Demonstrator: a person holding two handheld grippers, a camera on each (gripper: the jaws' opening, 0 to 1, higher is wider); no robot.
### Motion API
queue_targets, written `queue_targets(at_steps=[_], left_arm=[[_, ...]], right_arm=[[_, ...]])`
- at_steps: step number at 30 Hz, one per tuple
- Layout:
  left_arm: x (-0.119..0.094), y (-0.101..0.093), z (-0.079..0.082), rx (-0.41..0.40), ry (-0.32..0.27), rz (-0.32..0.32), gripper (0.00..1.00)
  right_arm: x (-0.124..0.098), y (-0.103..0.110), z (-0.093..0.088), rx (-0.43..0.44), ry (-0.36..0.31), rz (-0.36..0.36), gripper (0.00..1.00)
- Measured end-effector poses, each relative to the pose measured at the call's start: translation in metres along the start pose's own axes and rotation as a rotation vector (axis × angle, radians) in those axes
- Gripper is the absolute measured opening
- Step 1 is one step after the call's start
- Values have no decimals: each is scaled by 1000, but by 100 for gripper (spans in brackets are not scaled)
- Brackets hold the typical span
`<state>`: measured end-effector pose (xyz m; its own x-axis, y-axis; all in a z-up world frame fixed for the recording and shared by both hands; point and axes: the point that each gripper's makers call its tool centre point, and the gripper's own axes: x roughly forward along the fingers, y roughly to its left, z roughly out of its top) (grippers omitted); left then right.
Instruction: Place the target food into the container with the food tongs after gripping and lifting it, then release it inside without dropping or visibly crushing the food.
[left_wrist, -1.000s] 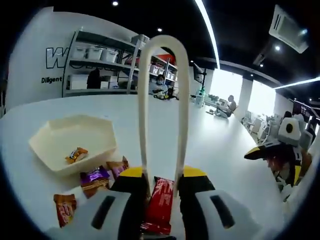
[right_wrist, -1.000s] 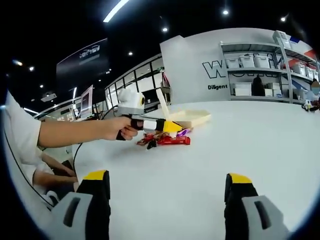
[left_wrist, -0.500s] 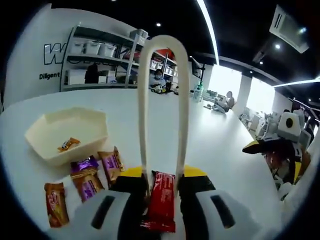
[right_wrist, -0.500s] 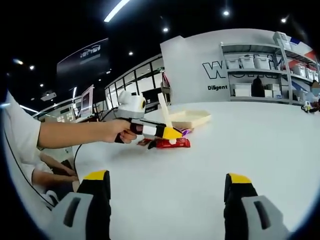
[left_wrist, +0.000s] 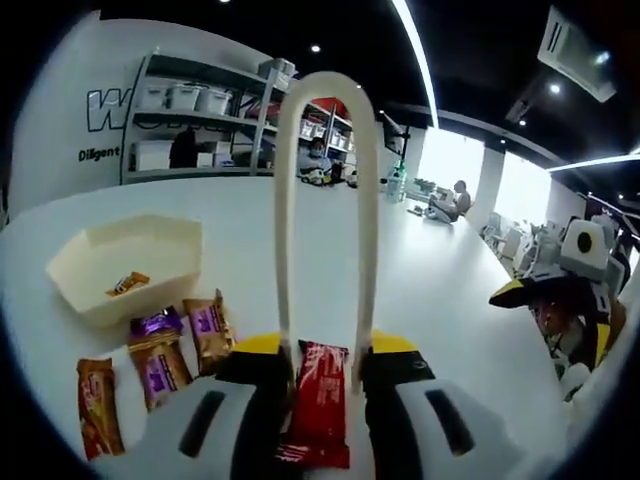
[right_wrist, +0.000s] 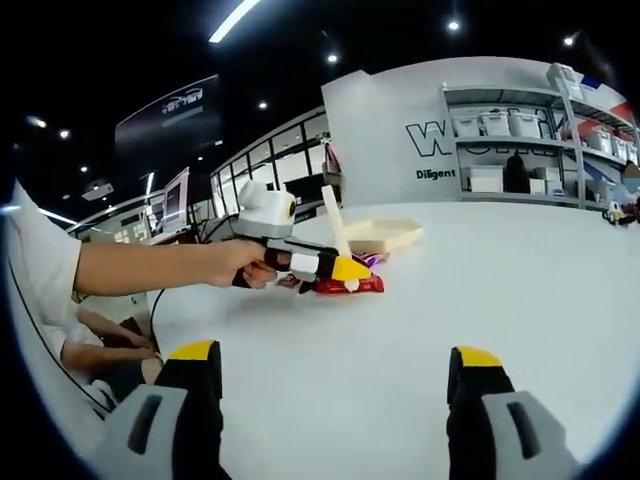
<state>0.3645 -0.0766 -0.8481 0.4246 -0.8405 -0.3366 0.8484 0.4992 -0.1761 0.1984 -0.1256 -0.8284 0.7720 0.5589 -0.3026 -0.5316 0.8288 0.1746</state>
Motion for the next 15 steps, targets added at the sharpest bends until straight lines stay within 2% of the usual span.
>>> queue_targets(at_steps=[6, 15], left_arm=[[1, 7, 0, 96, -5, 10, 25], [1, 8, 0, 116, -7, 20, 23]], right_arm=[[-2, -1, 0, -1, -2, -2, 91], [0, -4, -2, -5, 5, -21, 95]])
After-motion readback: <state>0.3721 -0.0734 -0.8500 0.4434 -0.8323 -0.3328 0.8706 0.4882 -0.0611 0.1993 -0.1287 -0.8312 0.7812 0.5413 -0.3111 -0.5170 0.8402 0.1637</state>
